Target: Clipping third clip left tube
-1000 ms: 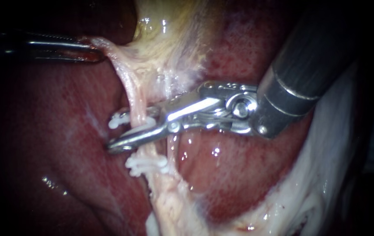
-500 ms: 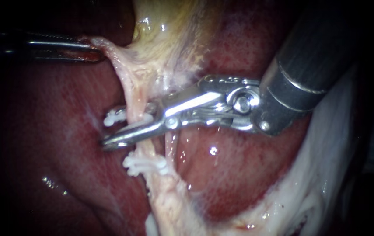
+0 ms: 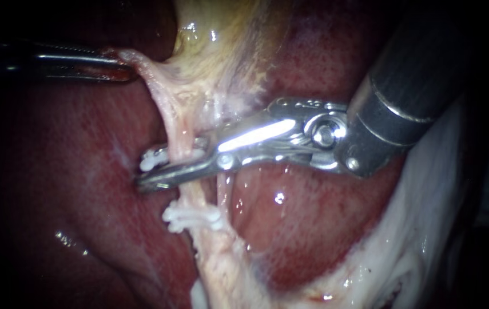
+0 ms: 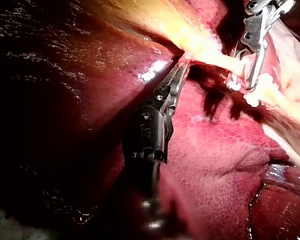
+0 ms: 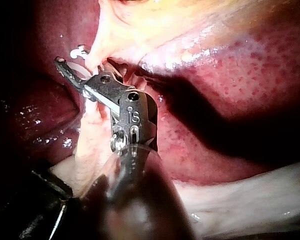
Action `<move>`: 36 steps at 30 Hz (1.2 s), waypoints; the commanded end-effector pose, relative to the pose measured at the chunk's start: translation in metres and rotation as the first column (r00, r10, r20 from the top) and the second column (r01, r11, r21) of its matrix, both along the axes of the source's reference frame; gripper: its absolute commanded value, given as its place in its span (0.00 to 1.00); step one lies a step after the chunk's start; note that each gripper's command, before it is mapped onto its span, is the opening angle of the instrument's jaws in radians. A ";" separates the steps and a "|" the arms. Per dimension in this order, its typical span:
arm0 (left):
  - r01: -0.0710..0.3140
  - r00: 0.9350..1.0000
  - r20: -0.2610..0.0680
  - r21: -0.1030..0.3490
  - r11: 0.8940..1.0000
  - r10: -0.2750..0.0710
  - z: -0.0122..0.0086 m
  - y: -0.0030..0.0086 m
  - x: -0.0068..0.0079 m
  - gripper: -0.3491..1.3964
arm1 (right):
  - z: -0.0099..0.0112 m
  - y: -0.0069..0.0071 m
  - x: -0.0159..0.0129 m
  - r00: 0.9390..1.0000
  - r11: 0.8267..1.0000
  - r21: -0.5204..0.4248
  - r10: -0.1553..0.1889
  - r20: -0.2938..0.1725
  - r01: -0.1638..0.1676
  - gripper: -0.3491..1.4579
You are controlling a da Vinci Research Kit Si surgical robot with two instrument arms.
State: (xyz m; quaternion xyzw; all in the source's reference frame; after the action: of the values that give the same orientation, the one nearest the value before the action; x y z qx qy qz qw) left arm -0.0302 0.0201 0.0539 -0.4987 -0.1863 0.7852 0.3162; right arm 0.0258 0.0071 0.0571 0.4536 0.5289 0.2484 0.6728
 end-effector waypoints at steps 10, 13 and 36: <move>0.000 1.000 0.000 0.000 1.000 0.000 0.0001 0.0000 0.0000 0.00 | -0.0001 0.0002 -0.0003 1.000 1.000 0.018 0.000 0.004 0.000 0.10; 0.000 1.000 0.000 0.000 1.000 0.000 0.0001 0.0000 0.0000 0.00 | -0.0001 0.0002 -0.0005 1.000 0.999 0.035 0.000 0.008 0.000 0.03; 0.000 1.000 0.000 -0.001 1.000 0.000 0.0001 0.0000 -0.0001 0.00 | -0.0004 -0.0004 -0.0008 0.999 0.998 0.056 -0.016 0.043 0.014 0.00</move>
State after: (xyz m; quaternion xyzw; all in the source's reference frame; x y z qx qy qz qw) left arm -0.0303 0.0201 0.0540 -0.4987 -0.1859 0.7853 0.3162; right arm 0.0250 0.0068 0.0567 0.4708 0.5034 0.2681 0.6731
